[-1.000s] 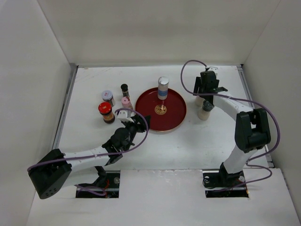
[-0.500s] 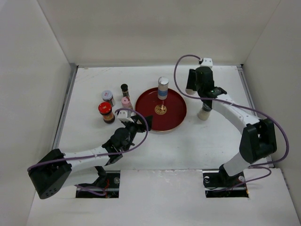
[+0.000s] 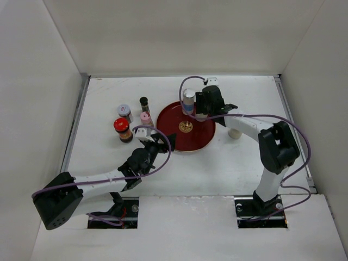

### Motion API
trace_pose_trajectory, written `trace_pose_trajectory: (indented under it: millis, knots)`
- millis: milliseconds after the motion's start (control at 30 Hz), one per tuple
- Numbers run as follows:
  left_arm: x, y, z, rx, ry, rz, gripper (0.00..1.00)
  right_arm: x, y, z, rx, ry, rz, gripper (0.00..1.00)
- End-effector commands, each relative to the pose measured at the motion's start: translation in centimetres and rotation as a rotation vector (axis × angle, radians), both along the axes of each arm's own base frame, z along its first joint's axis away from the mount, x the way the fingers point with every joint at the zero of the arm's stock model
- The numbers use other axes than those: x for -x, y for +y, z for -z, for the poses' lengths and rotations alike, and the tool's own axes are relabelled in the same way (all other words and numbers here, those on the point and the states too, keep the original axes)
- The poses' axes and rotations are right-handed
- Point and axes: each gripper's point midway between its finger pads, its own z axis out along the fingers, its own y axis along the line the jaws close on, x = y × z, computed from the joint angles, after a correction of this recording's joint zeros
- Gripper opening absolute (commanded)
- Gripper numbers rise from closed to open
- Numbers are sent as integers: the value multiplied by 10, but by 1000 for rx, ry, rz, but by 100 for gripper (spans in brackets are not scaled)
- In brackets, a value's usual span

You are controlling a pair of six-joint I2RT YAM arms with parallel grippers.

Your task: Organize the condiment bottles

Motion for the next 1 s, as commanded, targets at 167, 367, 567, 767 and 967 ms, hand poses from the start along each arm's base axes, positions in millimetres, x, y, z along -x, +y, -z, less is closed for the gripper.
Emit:
trace_pose_trajectory:
  millis: [167,367,567,767,967]
  knots:
    - [0,-2,-13,51,-32,9,78,-24,17,-44,-74,-166,18,78]
    - [0,-3,-12,51,-30,14,78,-2,8,-83,-111,-230,25,99]
    - [0,-3,-14,56,-34,14,78,54,-65,-113,-114,-311,232,100]
    - [1,-4,-15,57,-35,17,78,101,-154,-68,26,-205,487,100]
    - [2,-4,-17,64,-38,20,78,102,-171,-29,37,-112,540,100]
